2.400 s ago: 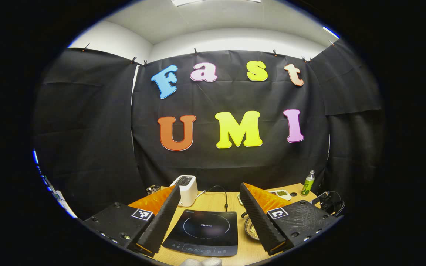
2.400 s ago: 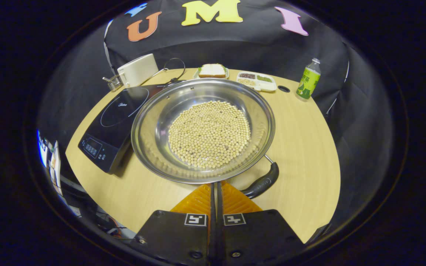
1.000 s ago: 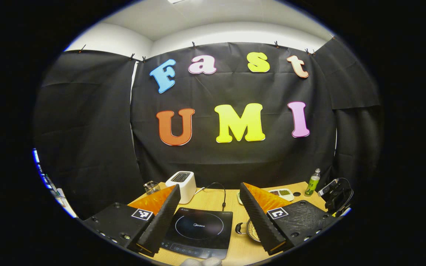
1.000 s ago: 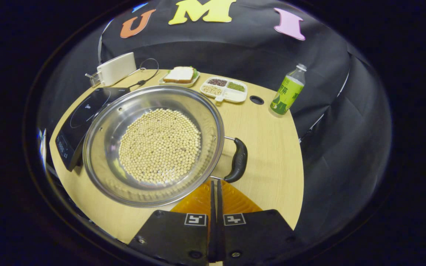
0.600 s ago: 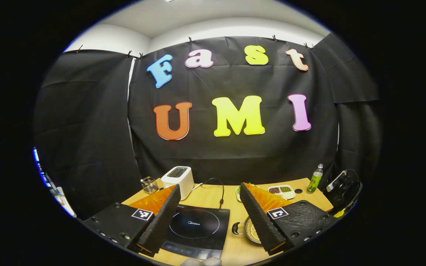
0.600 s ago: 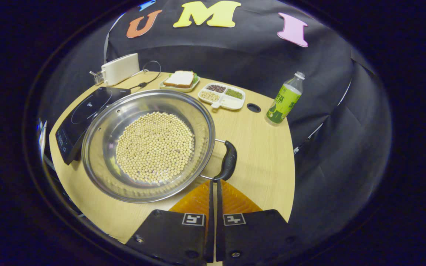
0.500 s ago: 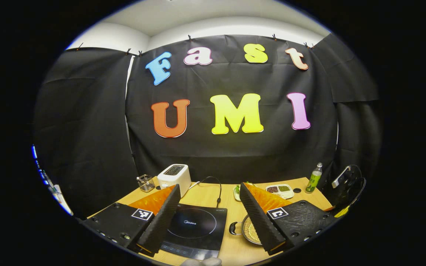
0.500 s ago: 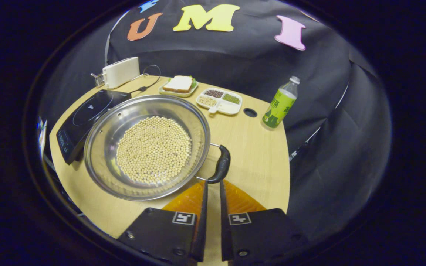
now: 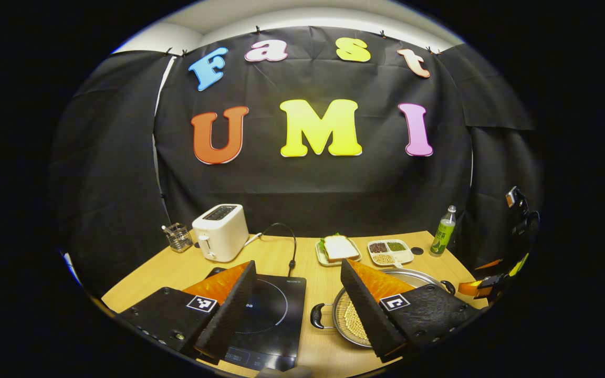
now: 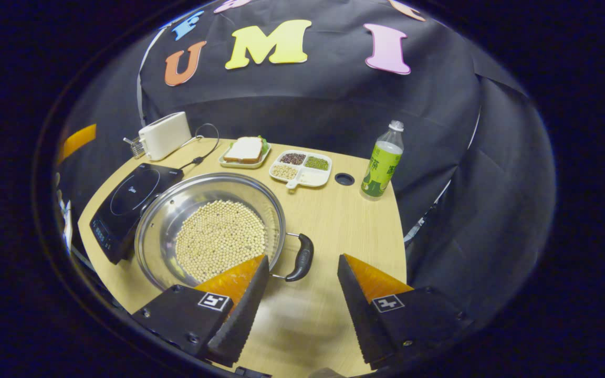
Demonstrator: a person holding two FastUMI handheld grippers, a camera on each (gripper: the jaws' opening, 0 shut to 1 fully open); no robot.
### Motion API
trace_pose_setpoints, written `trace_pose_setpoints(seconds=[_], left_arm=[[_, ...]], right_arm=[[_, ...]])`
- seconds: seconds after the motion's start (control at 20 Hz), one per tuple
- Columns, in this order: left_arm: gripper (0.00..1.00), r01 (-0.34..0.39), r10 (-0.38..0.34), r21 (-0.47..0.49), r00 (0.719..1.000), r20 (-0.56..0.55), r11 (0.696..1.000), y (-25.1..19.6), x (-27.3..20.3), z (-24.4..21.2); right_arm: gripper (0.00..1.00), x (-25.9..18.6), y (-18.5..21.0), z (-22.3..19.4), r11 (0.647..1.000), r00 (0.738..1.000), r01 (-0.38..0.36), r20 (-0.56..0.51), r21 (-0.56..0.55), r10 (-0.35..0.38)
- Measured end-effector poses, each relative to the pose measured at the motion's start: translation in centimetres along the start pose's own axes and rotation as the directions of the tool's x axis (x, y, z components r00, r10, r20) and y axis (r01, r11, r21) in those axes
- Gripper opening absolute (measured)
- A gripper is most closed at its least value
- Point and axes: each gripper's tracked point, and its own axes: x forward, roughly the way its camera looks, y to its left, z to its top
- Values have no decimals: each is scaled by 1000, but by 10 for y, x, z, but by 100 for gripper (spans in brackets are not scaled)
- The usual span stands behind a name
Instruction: First push the handle of the pot to place it horizontally, then grasp the pot with both hands and set it on the induction cooktop.
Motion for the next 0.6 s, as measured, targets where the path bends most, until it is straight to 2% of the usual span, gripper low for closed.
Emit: trace_pose_setpoints(seconds=[0.05, 0.1, 0.2, 0.25, 0.5, 0.6], left_arm=[[97, 7, -7, -3, 1000, -28, 1000, -3, 6, -12], [97, 16, -16, -2, 999, -42, 1000, -6, 13, -22], [97, 31, -33, -16, 995, -99, 999, -14, 26, -50], [97, 35, -37, -16, 992, -123, 999, -18, 33, -63], [97, 61, -67, -33, 972, -227, 998, -35, 56, -111], [97, 65, -73, -39, 960, -270, 997, -39, 59, -129]], right_arm=[[87, 5, 2, 2, 1000, 1000, -4, 1, 10, 4], [84, 8, 4, 2, 1000, 1000, -5, -1, 18, 5], [84, 17, 7, 1, 999, 1000, -7, -9, 32, 8], [87, 22, 8, 2, 999, 1000, -7, -10, 37, 7], [84, 42, 11, -3, 997, 999, -8, -40, 71, 11], [87, 47, 12, -7, 996, 998, -11, -54, 90, 16]])
